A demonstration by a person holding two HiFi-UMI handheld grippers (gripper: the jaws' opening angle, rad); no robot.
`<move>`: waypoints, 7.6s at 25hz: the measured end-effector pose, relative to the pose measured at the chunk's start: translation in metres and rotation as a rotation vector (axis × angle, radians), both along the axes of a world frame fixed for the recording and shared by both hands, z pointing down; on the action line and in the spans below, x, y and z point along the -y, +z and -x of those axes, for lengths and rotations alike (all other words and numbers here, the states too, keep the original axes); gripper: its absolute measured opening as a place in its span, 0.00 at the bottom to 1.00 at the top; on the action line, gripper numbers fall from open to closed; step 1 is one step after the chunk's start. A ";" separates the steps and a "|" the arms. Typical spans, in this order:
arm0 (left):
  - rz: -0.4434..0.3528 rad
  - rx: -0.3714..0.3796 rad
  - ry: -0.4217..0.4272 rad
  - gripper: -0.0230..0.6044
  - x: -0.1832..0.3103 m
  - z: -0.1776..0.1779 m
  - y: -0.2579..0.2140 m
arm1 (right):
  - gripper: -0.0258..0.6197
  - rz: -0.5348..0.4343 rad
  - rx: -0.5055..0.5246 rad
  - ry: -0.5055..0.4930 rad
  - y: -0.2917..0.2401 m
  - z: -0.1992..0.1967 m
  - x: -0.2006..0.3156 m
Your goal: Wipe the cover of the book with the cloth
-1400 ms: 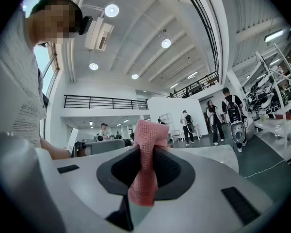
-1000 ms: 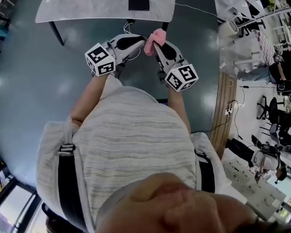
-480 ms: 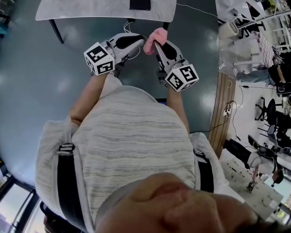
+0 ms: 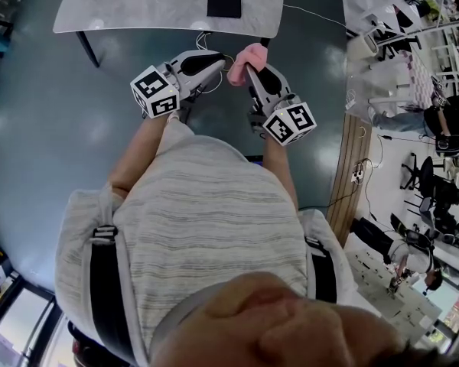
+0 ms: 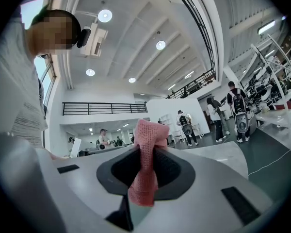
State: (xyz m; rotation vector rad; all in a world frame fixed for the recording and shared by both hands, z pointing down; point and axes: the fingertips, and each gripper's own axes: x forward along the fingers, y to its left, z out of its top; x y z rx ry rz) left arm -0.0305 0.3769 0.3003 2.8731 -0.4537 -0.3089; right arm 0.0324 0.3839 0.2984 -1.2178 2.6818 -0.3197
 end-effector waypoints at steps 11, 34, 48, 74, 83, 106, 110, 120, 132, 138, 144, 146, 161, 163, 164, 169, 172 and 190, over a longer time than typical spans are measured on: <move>0.051 -0.010 0.015 0.10 0.126 0.039 0.012 | 0.14 0.053 -0.024 0.011 0.009 0.040 0.122; 0.060 -0.012 0.086 0.10 0.336 0.064 0.020 | 0.14 0.071 -0.086 0.096 0.017 0.050 0.323; 0.060 -0.007 -0.172 0.10 0.440 -0.008 0.026 | 0.14 0.105 -0.327 -0.150 0.047 -0.034 0.462; 0.180 0.084 -0.316 0.10 0.527 -0.008 0.125 | 0.14 0.247 -0.936 -0.443 0.275 0.000 0.574; 0.209 0.097 -0.311 0.10 0.525 -0.003 0.139 | 0.14 0.177 -1.151 -0.527 0.312 0.005 0.587; 0.231 0.072 -0.317 0.10 0.523 0.010 0.141 | 0.14 0.323 -1.149 -0.678 0.352 0.009 0.487; 0.235 0.069 -0.319 0.10 0.522 0.011 0.142 | 0.14 0.353 -1.116 -0.715 0.355 0.011 0.455; 0.226 0.082 -0.333 0.10 0.531 0.005 0.144 | 0.14 0.489 -1.017 -0.874 0.356 0.005 0.390; 0.220 0.085 -0.367 0.10 0.532 0.029 0.137 | 0.14 0.419 -0.841 -0.645 0.298 0.039 0.496; 0.229 0.091 -0.383 0.10 0.535 0.047 0.139 | 0.14 0.349 -0.999 -0.454 0.306 0.038 0.570; 0.235 0.101 -0.385 0.10 0.539 0.068 0.136 | 0.14 0.263 -1.227 -0.433 0.327 0.050 0.607; 0.240 0.099 -0.383 0.10 0.539 0.074 0.137 | 0.14 0.261 -1.264 -0.434 0.335 0.056 0.612; 0.281 0.099 -0.363 0.10 0.545 0.080 0.148 | 0.14 0.287 -1.225 -0.578 0.352 0.076 0.565; 0.283 0.101 -0.358 0.10 0.547 0.073 0.148 | 0.14 0.291 -1.209 -0.607 0.352 0.074 0.552; 0.280 0.100 -0.358 0.10 0.548 0.071 0.148 | 0.14 0.294 -1.202 -0.622 0.352 0.074 0.544; 0.273 0.103 -0.359 0.10 0.542 0.070 0.148 | 0.14 0.305 -1.170 -0.694 0.354 0.083 0.498; 0.269 0.101 -0.359 0.10 0.544 0.064 0.148 | 0.14 0.310 -1.156 -0.734 0.357 0.084 0.477; 0.302 0.144 -0.313 0.23 0.528 0.023 0.166 | 0.14 0.419 -0.975 -0.896 0.348 0.068 0.380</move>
